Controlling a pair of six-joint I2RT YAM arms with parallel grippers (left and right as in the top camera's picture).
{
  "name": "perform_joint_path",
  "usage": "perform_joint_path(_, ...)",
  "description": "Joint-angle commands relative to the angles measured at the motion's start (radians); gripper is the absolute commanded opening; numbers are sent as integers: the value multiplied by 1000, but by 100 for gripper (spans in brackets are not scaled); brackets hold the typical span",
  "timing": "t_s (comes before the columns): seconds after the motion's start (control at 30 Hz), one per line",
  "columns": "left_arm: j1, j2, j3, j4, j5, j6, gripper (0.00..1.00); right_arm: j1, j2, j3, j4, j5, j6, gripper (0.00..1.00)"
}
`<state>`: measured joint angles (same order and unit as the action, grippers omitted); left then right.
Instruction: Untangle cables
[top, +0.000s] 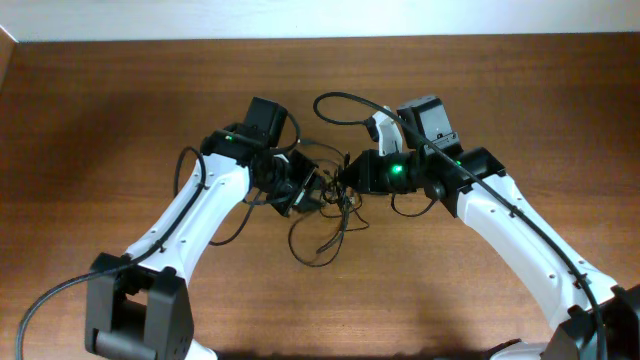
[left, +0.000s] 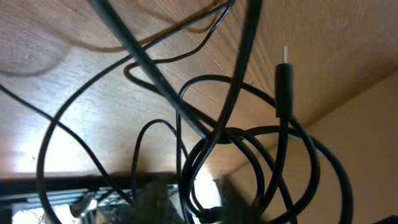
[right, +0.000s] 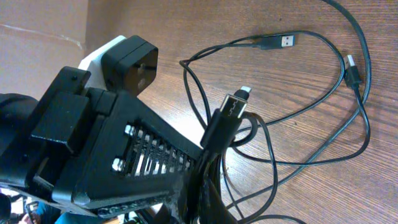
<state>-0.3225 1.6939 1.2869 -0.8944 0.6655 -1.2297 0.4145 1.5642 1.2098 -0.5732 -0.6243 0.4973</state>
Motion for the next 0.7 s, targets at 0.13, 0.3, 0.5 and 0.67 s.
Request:
perform_joint_path(0.13, 17, -23, -68, 74, 1, -78, 0, 5, -19, 2, -4, 0, -11, 4)
perform_joint_path(0.3, 249, -23, -68, 120, 51, -95, 0, 5, -19, 2, -156, 0, -157, 4)
perform_joint_path(0.5, 270, -23, -68, 153, -37, 734, 0, 2, -19, 1, -183, 254, 13, 4)
perform_joint_path(0.67, 270, -23, -71, 37, -296, 1056, 0, 3, -19, 1, -182, 254, 13, 4)
